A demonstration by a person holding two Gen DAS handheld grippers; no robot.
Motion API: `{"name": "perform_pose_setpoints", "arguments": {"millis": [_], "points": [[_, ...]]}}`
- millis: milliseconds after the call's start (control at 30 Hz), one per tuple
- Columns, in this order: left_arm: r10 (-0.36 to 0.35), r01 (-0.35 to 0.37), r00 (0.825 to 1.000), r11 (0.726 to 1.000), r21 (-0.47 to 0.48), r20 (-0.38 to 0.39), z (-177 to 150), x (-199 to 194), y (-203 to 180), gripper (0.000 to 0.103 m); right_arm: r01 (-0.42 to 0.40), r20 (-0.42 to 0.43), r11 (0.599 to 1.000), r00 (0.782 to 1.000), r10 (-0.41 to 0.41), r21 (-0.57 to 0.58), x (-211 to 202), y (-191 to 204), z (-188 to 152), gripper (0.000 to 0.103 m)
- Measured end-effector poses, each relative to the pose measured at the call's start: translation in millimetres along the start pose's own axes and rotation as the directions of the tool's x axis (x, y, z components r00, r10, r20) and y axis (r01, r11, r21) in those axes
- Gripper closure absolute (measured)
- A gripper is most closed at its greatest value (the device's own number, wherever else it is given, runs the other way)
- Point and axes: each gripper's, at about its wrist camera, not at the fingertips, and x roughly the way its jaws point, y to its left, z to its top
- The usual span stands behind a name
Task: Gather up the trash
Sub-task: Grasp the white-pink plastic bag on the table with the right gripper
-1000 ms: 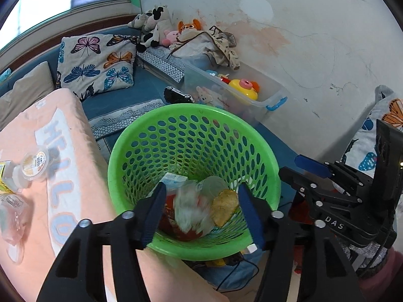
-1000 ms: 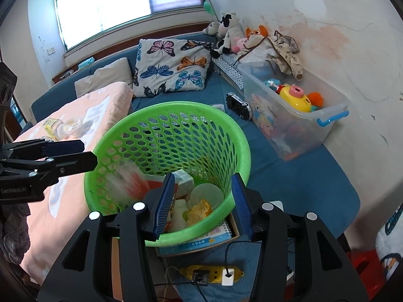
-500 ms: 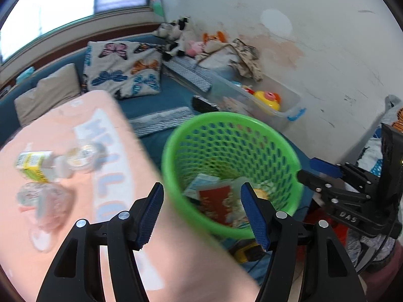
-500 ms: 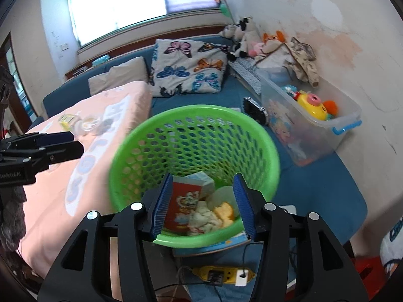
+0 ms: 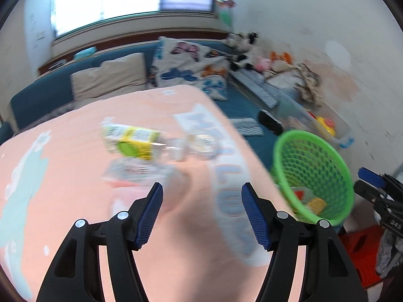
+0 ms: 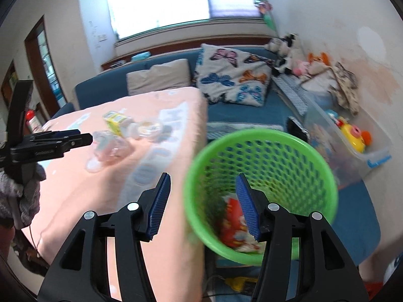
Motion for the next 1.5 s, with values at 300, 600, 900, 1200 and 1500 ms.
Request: {"name": "perform_pose_setpoints", "arguments": {"millis": [300,600,900,1200,1500], "points": [[0.094,-0.092,0.995,0.989,-0.112,0.018,-6,-22,85,0.040,-0.104,-0.022,0.993,0.994,0.103,-0.059,32,68,31,0.048],[0.113,-0.110,0.993,0.980,-0.168,0.013,-13,-25,126,0.040,-0.211,-0.099,0.975,0.974,0.205,-0.061,85,125,49,0.048],[0.108,-0.107,0.994,0.977,-0.186,-0.004,-20,-18,147,0.040,-0.250,-0.171,0.964,0.957,0.233,-0.088,142,163,53,0.048],[0.100,-0.110,0.993,0.975,-0.195,-0.059,-31,8,160,0.040,-0.232,-0.220,0.972,0.951,0.218,-0.041,194,175,55,0.049],[0.076,-0.093,0.992,0.980,-0.179,-0.101,-37,34,155,0.042,-0.215,-0.234,0.977,0.950,0.208,-0.006,208,172,52,0.069]]}}
